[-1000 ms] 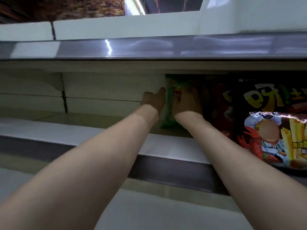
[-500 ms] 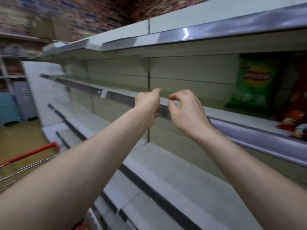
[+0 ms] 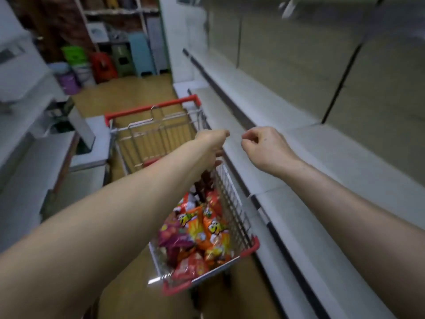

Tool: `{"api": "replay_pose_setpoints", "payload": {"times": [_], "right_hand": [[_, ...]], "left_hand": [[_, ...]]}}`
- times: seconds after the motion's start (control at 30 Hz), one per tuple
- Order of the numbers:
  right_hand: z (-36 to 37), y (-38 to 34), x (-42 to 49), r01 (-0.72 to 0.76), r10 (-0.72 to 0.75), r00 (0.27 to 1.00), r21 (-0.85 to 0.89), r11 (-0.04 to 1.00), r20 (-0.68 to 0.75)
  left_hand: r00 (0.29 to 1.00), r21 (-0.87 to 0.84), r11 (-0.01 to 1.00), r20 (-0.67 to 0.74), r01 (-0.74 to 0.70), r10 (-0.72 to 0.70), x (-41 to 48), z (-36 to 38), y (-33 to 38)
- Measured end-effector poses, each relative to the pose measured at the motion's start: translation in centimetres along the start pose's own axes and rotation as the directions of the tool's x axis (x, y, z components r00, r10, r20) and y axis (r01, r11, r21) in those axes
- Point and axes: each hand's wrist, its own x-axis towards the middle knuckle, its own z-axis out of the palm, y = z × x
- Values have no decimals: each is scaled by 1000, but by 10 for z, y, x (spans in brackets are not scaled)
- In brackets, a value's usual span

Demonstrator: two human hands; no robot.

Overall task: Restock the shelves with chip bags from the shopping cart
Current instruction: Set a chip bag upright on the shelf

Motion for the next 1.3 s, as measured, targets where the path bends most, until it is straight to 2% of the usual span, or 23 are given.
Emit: {"api": "replay_pose_setpoints", "payload": {"times": [0.23, 0.5, 0.67, 0.8, 0.93, 1.07, 1.2, 1.3], "right_hand": [[126, 18, 14, -99, 94, 963, 6, 995, 251], [236, 55, 29, -289, 275, 871, -28, 957, 406], [302, 77, 32, -371, 345, 800, -48, 928, 491], [353, 87, 31, -417, 373, 738, -54, 907, 562], [396, 98, 19, -495, 400, 661, -32, 868, 635], [414, 107, 12, -577, 437, 586, -28, 816, 682], [411, 117, 20, -655, 471, 568, 24, 756, 674], [405, 125, 32, -735, 508, 530, 69, 674, 679]], "left_hand": [[957, -6, 962, -105, 272, -271, 73, -81, -98], [865, 17, 873, -145, 487, -479, 149, -114, -198], [816, -113, 833, -167, 542, -553, 193, -125, -249], [805, -135, 831, -208, 539, -556, 214, -125, -286], [743, -167, 774, -216, 611, -634, 224, -122, -324], [752, -161, 786, -229, 597, -618, 225, -119, -338], [746, -152, 764, -168, 627, -645, 222, -121, -335], [751, -219, 736, -23, 640, -660, 219, -118, -324]]}}
